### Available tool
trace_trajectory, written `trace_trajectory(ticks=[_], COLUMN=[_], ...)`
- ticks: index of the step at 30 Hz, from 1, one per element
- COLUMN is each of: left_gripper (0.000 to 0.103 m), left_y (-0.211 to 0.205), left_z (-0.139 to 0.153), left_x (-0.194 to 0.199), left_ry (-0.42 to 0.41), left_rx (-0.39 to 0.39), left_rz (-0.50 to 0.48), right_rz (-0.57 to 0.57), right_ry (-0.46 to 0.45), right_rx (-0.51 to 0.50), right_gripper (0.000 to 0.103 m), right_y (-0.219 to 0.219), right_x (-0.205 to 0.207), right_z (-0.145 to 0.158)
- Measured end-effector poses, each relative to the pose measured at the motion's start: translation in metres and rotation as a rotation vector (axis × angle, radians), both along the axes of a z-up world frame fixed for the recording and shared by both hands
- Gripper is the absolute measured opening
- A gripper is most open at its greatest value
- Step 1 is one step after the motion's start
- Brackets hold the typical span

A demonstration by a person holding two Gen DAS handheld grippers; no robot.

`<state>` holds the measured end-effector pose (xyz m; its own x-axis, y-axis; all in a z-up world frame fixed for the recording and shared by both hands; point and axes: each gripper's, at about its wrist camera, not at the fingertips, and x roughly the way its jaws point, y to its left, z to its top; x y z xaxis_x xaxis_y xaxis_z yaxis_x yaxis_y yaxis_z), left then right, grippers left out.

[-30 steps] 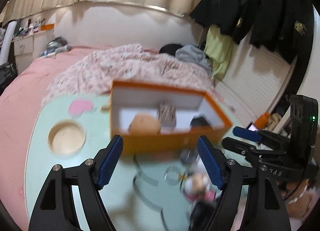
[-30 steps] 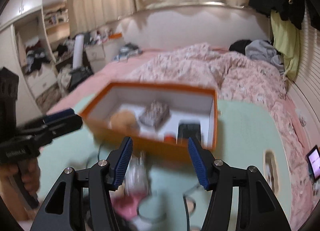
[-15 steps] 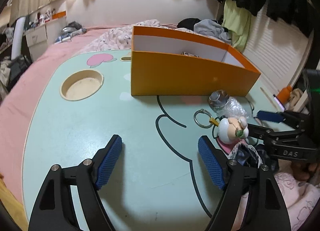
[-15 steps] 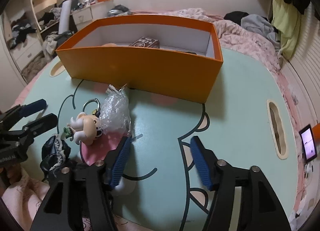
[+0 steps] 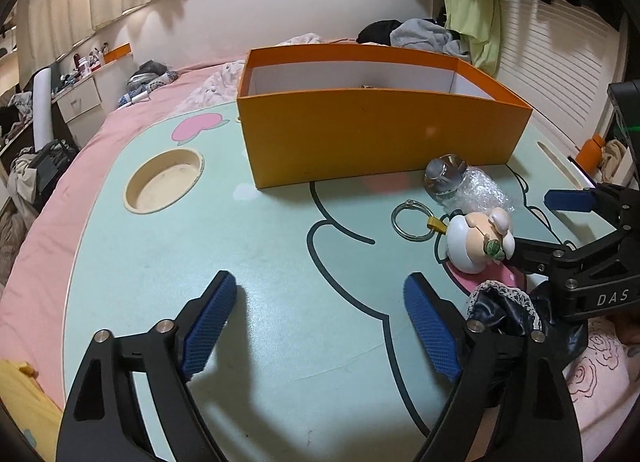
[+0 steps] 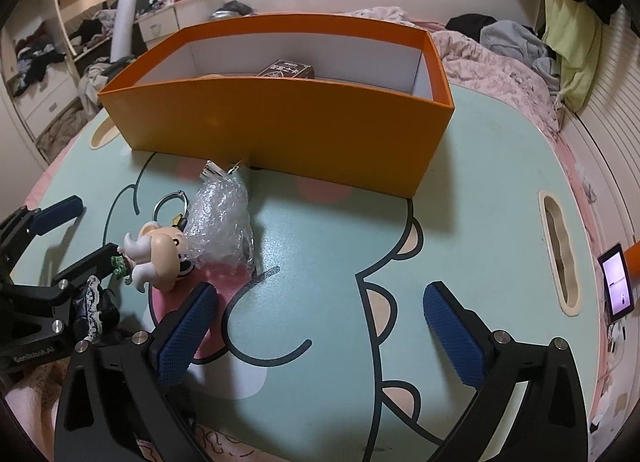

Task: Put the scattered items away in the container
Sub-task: 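Open both tools and withdraw them from the box toward the remaining items, then grasp black lace fabric with left tool while right tool grasps bubble-wrap bag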

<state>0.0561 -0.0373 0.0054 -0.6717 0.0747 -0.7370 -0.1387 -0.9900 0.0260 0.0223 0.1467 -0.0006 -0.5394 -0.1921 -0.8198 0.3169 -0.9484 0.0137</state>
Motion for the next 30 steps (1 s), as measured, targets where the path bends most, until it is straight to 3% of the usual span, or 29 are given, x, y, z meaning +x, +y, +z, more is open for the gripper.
trace_trajectory(ticks=[3, 30], left_gripper=[0.102, 0.103], left_y=[0.0, 0.004], left_z=[-0.0017, -0.0034], left_x=[-0.0016, 0.001], left_ry=[-0.02, -0.02], left_rx=[-0.004, -0.01], left_rz=[0.01, 0.007], right_rz=[0.0, 0.01], right_ry=[0.001, -0.006], right_rx=[0.001, 0.003], right_gripper=[0.103, 0.103], right_y=[-0.0006, -0.0006], right_x=[0.0004, -0.0022], right_z=[0.0001, -0.0017])
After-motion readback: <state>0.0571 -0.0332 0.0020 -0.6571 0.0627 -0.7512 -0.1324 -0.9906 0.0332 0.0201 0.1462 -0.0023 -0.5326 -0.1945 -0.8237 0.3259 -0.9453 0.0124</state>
